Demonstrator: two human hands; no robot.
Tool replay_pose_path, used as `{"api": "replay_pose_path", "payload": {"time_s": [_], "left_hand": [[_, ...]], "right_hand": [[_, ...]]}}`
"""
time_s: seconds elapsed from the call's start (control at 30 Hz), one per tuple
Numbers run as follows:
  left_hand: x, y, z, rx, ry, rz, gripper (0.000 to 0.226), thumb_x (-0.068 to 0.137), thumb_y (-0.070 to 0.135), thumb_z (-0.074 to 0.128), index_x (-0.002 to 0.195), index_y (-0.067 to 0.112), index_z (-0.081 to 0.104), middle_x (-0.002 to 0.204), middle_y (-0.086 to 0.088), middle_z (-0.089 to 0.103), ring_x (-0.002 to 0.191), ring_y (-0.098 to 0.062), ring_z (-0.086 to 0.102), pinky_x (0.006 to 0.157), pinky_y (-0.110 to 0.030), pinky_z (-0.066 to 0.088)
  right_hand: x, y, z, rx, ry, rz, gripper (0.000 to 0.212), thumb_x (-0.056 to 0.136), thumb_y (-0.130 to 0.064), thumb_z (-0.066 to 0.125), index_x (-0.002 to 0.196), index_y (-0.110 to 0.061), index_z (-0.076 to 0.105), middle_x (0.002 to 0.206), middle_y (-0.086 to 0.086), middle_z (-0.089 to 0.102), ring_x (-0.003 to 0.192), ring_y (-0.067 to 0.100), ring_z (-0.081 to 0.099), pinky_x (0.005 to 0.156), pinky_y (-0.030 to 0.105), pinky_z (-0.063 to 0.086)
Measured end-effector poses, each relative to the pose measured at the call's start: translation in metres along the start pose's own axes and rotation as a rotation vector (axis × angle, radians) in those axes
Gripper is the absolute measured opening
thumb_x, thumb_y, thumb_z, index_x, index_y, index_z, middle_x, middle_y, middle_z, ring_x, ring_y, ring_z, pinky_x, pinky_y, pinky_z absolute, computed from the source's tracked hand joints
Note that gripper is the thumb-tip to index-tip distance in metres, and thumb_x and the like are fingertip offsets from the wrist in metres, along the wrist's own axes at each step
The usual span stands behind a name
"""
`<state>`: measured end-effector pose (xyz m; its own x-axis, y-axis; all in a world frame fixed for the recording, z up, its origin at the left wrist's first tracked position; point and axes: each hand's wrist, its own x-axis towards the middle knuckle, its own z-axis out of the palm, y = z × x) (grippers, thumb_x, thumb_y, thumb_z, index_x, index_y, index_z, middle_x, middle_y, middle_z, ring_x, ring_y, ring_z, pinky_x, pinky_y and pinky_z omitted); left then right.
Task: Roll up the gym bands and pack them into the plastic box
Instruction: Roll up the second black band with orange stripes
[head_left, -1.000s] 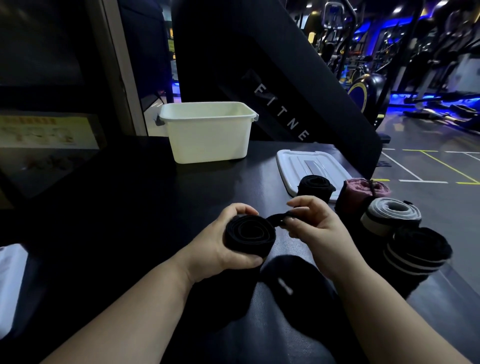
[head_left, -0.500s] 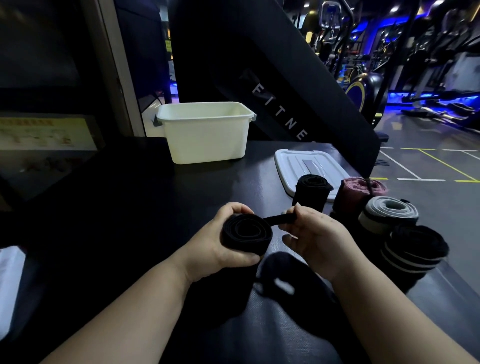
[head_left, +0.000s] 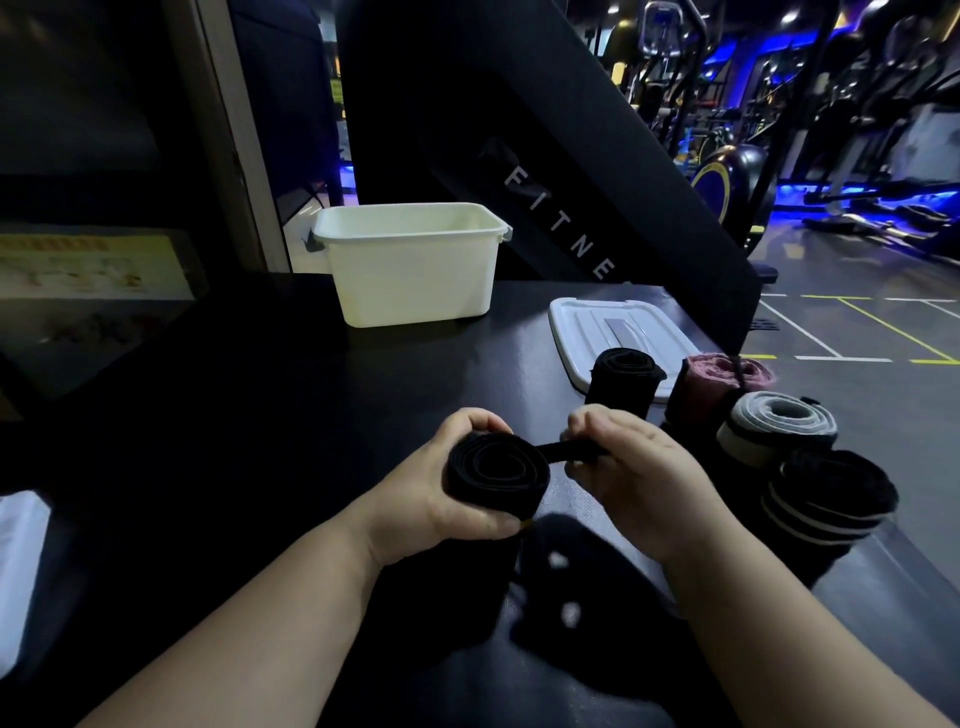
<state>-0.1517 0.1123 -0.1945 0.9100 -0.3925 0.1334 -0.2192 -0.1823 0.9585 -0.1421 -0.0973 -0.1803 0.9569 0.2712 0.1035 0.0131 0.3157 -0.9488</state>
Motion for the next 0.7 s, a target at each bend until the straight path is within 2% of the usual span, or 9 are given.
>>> {"api": "replay_pose_path", "payload": {"time_s": [0.07, 0.13, 0.23, 0.3, 0.33, 0.4, 0.43, 0.57, 0.7], "left_hand": [[0.0005, 0.0008, 0.0031, 0.005, -0.04, 0.001, 0.069, 0.053, 0.026, 0.085, 0.112, 0.035, 0.052, 0.103, 0.009, 0.062, 0.099, -0.007, 0.06, 0.088, -0.028, 0.049], [0.0015, 0.0014, 0.0041, -0.009, -0.052, -0.006, 0.068, 0.053, 0.026, 0.084, 0.111, 0.036, 0.052, 0.102, 0.01, 0.062, 0.098, -0.007, 0.06, 0.086, -0.028, 0.049], [0.0012, 0.0006, 0.0013, -0.046, -0.043, -0.016, 0.07, 0.051, 0.025, 0.085, 0.113, 0.032, 0.052, 0.102, 0.008, 0.063, 0.098, -0.008, 0.06, 0.087, -0.028, 0.049], [0.0, 0.0007, -0.0006, -0.065, -0.046, -0.023, 0.074, 0.05, 0.024, 0.085, 0.115, 0.028, 0.051, 0.103, 0.006, 0.062, 0.098, -0.009, 0.06, 0.085, -0.027, 0.049], [-0.0004, 0.0009, -0.0007, -0.067, -0.049, -0.026, 0.075, 0.05, 0.024, 0.084, 0.116, 0.026, 0.05, 0.103, 0.005, 0.062, 0.097, -0.008, 0.06, 0.085, -0.026, 0.049], [-0.0007, 0.0016, -0.0005, -0.065, -0.055, -0.031, 0.076, 0.05, 0.025, 0.084, 0.117, 0.024, 0.048, 0.103, 0.005, 0.062, 0.097, -0.008, 0.059, 0.084, -0.027, 0.049], [-0.0007, 0.002, 0.0, -0.065, -0.057, -0.031, 0.076, 0.05, 0.024, 0.084, 0.117, 0.023, 0.048, 0.103, 0.004, 0.062, 0.096, -0.008, 0.059, 0.084, -0.027, 0.049], [-0.001, 0.0029, 0.0014, -0.061, -0.063, -0.032, 0.075, 0.051, 0.024, 0.083, 0.117, 0.023, 0.048, 0.1, 0.005, 0.062, 0.095, -0.008, 0.058, 0.083, -0.027, 0.049], [-0.0013, 0.003, 0.0, -0.065, -0.059, -0.032, 0.074, 0.051, 0.023, 0.084, 0.116, 0.023, 0.049, 0.101, 0.004, 0.062, 0.095, -0.009, 0.059, 0.084, -0.028, 0.049]], "right_hand": [[0.0012, -0.0001, -0.0024, 0.219, -0.086, 0.015, 0.041, 0.056, -0.044, 0.088, 0.065, -0.016, 0.061, 0.075, 0.0, 0.053, 0.073, 0.011, 0.054, 0.069, 0.022, 0.047], [0.003, 0.0007, -0.0055, 0.276, -0.136, 0.039, 0.042, 0.05, -0.048, 0.091, 0.06, -0.02, 0.061, 0.077, -0.002, 0.056, 0.076, 0.012, 0.057, 0.074, 0.026, 0.048], [0.0028, -0.0009, -0.0081, 0.221, -0.154, 0.085, 0.045, 0.048, -0.033, 0.094, 0.072, -0.018, 0.058, 0.072, 0.0, 0.056, 0.072, 0.014, 0.055, 0.066, 0.025, 0.048], [0.0017, -0.0018, -0.008, 0.137, -0.119, 0.09, 0.041, 0.054, -0.022, 0.09, 0.077, -0.016, 0.056, 0.068, 0.001, 0.058, 0.068, 0.012, 0.056, 0.061, 0.022, 0.046], [0.0014, -0.0022, -0.0068, 0.084, -0.092, 0.084, 0.032, 0.062, -0.018, 0.083, 0.077, -0.016, 0.055, 0.067, 0.0, 0.058, 0.067, 0.011, 0.054, 0.06, 0.021, 0.045], [0.0014, -0.0018, -0.0035, -0.011, -0.027, 0.055, 0.014, 0.074, -0.017, 0.069, 0.076, -0.016, 0.055, 0.068, 0.001, 0.055, 0.066, 0.01, 0.051, 0.06, 0.02, 0.042], [0.0022, -0.0004, -0.0035, -0.072, 0.011, 0.03, 0.011, 0.078, -0.017, 0.068, 0.075, -0.017, 0.057, 0.07, 0.004, 0.053, 0.065, 0.01, 0.049, 0.06, 0.02, 0.042], [0.0021, 0.0018, -0.0027, -0.398, 0.106, -0.082, 0.012, 0.094, -0.012, 0.058, 0.083, -0.012, 0.06, 0.075, 0.013, 0.05, 0.06, 0.01, 0.043, 0.056, 0.019, 0.038], [0.0008, -0.0012, -0.0032, -0.516, 0.064, -0.104, 0.026, 0.099, -0.02, 0.053, 0.075, -0.013, 0.053, 0.067, 0.004, 0.047, 0.056, 0.004, 0.039, 0.056, 0.016, 0.034]]}}
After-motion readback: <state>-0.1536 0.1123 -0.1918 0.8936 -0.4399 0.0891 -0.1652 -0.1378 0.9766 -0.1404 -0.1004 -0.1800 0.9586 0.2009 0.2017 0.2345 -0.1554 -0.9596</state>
